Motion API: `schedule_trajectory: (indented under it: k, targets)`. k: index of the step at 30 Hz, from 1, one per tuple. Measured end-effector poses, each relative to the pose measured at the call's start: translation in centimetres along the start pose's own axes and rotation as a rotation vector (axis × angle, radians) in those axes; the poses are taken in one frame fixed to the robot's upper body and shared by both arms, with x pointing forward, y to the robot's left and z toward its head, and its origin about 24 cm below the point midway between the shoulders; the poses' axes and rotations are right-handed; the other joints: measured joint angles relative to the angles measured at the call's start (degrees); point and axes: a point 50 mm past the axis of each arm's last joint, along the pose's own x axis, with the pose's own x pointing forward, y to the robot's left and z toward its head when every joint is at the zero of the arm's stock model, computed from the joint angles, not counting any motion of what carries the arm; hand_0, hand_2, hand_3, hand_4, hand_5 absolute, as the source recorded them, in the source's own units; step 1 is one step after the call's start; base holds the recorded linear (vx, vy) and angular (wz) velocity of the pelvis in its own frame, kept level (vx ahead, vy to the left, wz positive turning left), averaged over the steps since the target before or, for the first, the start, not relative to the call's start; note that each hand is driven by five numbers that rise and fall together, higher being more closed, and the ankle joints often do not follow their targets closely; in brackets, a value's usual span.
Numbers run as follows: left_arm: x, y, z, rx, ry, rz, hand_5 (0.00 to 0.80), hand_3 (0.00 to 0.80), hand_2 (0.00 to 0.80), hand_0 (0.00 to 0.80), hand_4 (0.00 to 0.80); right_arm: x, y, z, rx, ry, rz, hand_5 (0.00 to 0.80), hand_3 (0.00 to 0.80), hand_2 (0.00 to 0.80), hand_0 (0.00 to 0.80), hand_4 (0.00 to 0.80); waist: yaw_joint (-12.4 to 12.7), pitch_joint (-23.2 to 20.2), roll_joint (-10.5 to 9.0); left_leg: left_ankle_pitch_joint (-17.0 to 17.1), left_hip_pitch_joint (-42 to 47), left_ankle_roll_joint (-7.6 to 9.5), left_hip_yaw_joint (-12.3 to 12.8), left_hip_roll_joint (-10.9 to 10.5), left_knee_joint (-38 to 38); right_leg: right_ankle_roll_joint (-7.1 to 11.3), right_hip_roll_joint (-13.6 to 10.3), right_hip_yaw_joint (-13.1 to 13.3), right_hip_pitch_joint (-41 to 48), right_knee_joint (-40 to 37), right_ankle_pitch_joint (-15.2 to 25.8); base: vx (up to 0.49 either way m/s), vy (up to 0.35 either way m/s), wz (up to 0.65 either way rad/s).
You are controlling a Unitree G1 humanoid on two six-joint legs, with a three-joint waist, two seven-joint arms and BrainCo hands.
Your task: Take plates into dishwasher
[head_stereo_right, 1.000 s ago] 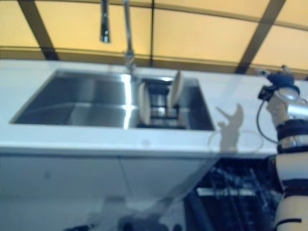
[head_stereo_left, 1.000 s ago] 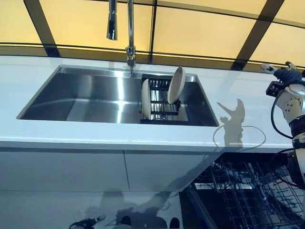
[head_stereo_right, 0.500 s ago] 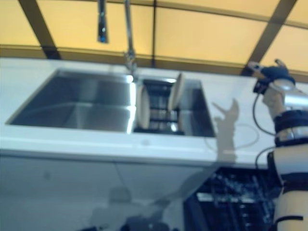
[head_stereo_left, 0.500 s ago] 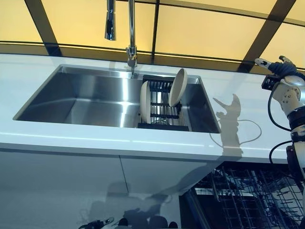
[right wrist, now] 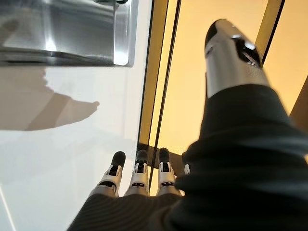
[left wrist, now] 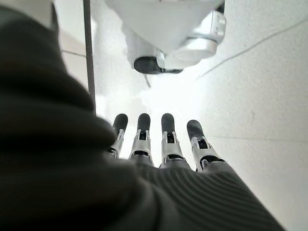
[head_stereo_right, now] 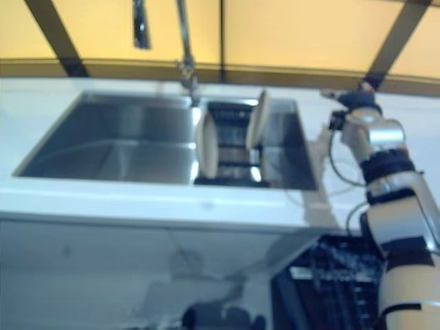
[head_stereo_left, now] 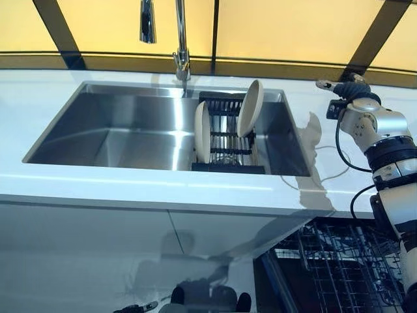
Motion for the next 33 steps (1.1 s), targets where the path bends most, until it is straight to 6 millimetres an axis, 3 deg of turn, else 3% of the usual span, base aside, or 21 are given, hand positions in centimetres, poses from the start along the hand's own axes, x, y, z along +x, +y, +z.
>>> schedule_trajectory:
  k: [6,12,33]
  targets:
    - [0.0,-0.1,1.0,-0.005,-0.032,0.005,0.0,0.0,0.0,0.0,0.0,-0.5,0.9,2.5,0.03,-0.058,0.024,0.0,0.0,0.0,0.0,0.0,0.4,3.5,-0.1,0.4,-1.6,-0.02,-0.9,-0.3,0.1,-0.05,0.0,-0.8,-1.0,0.0,0.1,-0.006,0.032,0.08]
    - [0.0,-0.2,2.0,-0.039,-0.069,0.007,0.0,0.0,0.0,0.0,0.0,-0.8,2.1,2.9,0.001,-0.074,0.052,0.0,0.0,0.0,0.0,0.0,0.7,5.8,-0.22,0.4,-2.9,0.03,-1.1,-0.5,0.2,-0.04,0.0,-1.0,-2.1,0.0,0.1,-0.004,0.003,0.01]
    - [0.0,-0.1,3.6,-0.06,-0.134,0.029,0.0,0.0,0.0,0.0,0.0,-1.4,2.6,5.3,-0.057,-0.161,0.065,0.0,0.0,0.0,0.0,0.0,1.6,9.2,-0.64,0.4,-3.6,0.03,-1.3,-0.4,0.2,-0.04,0.1,-1.4,-2.6,0.0,0.1,0.0,0.0,0.0]
